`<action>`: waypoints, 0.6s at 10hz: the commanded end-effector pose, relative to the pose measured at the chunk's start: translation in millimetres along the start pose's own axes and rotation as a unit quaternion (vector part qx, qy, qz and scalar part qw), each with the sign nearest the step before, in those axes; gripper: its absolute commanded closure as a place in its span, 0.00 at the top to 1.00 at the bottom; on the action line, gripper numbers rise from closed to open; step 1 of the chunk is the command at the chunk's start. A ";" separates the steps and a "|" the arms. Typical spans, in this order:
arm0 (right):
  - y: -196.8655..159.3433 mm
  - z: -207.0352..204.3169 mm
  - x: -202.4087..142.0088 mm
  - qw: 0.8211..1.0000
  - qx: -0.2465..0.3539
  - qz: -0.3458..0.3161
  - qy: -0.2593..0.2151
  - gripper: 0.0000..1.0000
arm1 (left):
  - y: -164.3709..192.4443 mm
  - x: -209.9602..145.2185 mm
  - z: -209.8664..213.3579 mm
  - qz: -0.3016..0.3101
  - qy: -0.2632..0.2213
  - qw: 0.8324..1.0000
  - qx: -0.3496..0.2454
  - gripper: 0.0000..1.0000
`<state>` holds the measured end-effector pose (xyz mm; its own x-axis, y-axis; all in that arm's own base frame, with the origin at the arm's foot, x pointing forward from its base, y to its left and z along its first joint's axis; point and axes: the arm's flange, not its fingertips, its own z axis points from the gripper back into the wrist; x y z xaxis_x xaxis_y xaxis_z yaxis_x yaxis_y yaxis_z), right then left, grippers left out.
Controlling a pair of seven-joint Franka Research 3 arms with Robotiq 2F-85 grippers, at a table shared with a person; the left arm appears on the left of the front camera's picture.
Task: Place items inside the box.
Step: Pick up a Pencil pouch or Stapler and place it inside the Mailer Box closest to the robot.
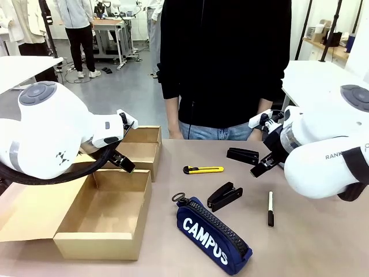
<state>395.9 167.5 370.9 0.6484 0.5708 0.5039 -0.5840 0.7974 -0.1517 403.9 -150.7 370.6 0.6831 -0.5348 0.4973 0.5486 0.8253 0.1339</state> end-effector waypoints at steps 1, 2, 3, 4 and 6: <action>-0.1 0.1 0.0 1.000 0.000 0.000 0.000 1.00 | 0.0 0.0 0.1 0.000 0.000 1.000 0.000 1.00; 0.0 0.0 0.0 1.000 0.000 0.000 0.000 1.00 | 0.0 0.0 0.1 0.000 0.000 1.000 0.000 1.00; -3.2 14.3 5.5 0.999 0.040 -0.002 -0.001 1.00 | 0.0 0.0 0.0 0.000 0.000 1.000 0.000 1.00; -11.2 35.6 11.4 0.998 0.050 -0.049 0.005 1.00 | 0.9 4.1 27.0 -0.005 -0.028 0.999 -0.046 1.00; -40.1 114.3 10.9 0.977 0.094 -0.192 0.000 1.00 | 8.7 6.8 103.4 0.053 -0.027 0.990 -0.124 1.00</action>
<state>383.1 147.4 435.0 0.7800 0.3756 0.5005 -0.4749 0.8761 0.0827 380.7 -164.3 427.0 0.6855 -0.4660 0.5594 0.5845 0.8104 -0.0413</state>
